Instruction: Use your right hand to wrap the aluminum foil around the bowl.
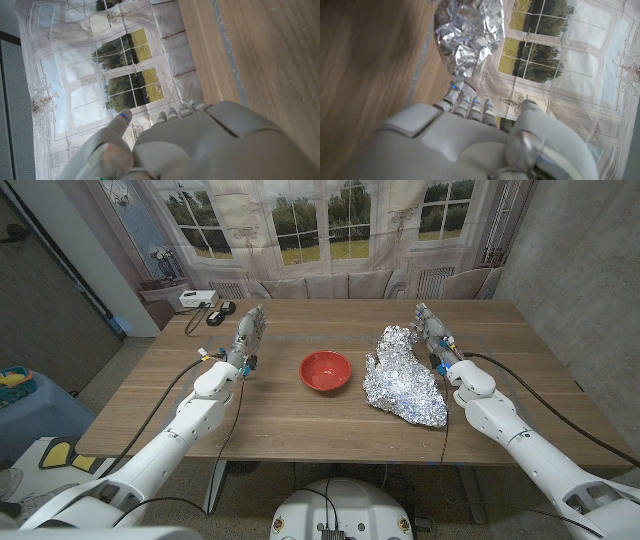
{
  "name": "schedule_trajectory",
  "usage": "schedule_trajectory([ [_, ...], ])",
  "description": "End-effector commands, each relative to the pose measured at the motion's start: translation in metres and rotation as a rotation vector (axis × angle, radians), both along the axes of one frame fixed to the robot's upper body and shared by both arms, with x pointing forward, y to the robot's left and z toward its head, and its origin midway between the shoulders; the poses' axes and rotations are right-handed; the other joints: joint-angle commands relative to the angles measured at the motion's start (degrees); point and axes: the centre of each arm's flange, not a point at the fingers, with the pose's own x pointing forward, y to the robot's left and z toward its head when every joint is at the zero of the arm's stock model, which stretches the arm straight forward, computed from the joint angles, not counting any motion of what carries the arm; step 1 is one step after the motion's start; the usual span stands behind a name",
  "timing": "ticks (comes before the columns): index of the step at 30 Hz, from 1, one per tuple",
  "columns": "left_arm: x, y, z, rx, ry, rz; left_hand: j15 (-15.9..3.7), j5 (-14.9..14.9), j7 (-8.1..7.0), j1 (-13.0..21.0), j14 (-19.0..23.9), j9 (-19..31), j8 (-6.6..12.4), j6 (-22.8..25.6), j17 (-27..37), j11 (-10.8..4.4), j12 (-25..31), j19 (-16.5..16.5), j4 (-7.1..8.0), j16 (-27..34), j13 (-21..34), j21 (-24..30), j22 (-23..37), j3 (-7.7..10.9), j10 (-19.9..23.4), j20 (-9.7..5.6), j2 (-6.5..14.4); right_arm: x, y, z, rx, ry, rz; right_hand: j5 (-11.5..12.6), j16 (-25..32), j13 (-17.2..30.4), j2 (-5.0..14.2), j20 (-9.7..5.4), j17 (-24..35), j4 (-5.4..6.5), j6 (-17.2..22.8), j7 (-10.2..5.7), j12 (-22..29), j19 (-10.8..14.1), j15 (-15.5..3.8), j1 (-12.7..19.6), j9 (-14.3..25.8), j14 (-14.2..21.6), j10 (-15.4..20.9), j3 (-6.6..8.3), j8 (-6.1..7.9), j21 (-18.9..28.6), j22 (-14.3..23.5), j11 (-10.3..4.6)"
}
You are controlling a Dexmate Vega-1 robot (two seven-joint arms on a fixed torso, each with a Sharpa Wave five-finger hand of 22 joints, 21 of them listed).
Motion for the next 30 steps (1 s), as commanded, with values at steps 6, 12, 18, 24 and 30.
schedule_trajectory([
  [6, -0.003, -0.005, -0.005, 0.002, 0.002, -0.013, 0.04, 0.4, -0.41, 0.3, -12.6, 0.2, 0.45, -9.4, 0.2, -0.32, 0.7, -5.9, -0.24, 0.2, 0.1, 0.5, 0.1, 0.41, -10.4, -3.42, 5.8, -0.035, 0.009, 0.014, -0.361, -0.051, -0.327, -0.5, 0.6, 0.3, -1.20, 1.46, 0.1, -1.66, 1.9, -0.38, 0.4, 0.4, 0.82, 1.1, 0.1, 1.1, 1.5, 0.07, 0.52, -1.0, 0.2, 0.73],
  [12, -0.005, -0.004, -0.004, 0.003, -0.002, -0.009, 0.08, 0.4, -0.45, 0.3, -12.5, 0.2, 0.47, -9.3, 0.2, -0.29, 0.8, -5.7, -0.28, 0.2, 0.1, 0.5, 0.1, 0.43, -10.2, -3.27, 5.8, -0.044, 0.016, 0.012, -0.464, -0.058, -0.393, -0.6, 0.5, 0.3, -1.26, 1.58, 0.2, -1.98, 2.2, -1.02, 0.4, 0.5, 0.79, 1.3, 0.2, 1.1, 1.6, 0.10, 0.54, -1.3, 0.2, 0.79],
  [18, -0.006, -0.004, -0.004, 0.006, -0.003, -0.013, 0.11, 0.4, -0.43, 0.4, -12.4, 0.2, 0.49, -9.1, 0.2, -0.32, 0.8, -5.6, -0.34, 0.2, 0.1, 0.6, 0.1, 0.47, -10.2, -2.94, 5.8, -0.054, 0.026, 0.015, -0.560, -0.067, -0.450, -0.6, 0.5, 0.3, -1.24, 1.62, 0.2, -2.13, 2.1, -1.17, 0.4, 0.5, 0.73, 1.4, 0.2, 1.2, 1.7, 0.12, 0.47, -1.4, 0.2, 0.81],
  [24, -0.007, -0.004, -0.005, 0.007, -0.004, -0.018, 0.20, 0.4, -0.47, 0.4, -12.3, 0.2, 0.46, -9.1, 0.2, -0.25, 0.8, -5.4, -0.38, 0.2, 0.1, 0.6, 0.1, 0.50, -10.0, -2.60, 5.8, -0.064, 0.035, 0.016, -0.656, -0.069, -0.505, -0.7, 0.6, 0.3, -1.34, 2.19, 0.2, -2.41, 2.0, -1.21, 0.4, 0.8, 0.75, 1.6, 0.2, 1.5, 1.7, 0.11, 0.35, -1.6, 0.2, 0.80],
  [30, -0.007, -0.003, -0.006, 0.006, -0.006, -0.021, 0.31, 0.4, -0.43, 0.5, -12.1, 0.2, 0.52, -8.8, 0.1, -0.28, 0.8, -5.3, -0.43, 0.2, 0.1, 0.6, 0.1, 0.54, -9.8, -2.44, 5.7, -0.074, 0.041, 0.014, -0.723, -0.050, -0.568, -0.8, 0.8, 0.4, -1.70, 2.86, 0.2, -3.04, 1.5, -1.13, 0.3, 2.2, 0.66, 2.0, 0.3, 2.4, 1.7, 0.07, 0.07, -1.6, 0.2, 0.60],
])
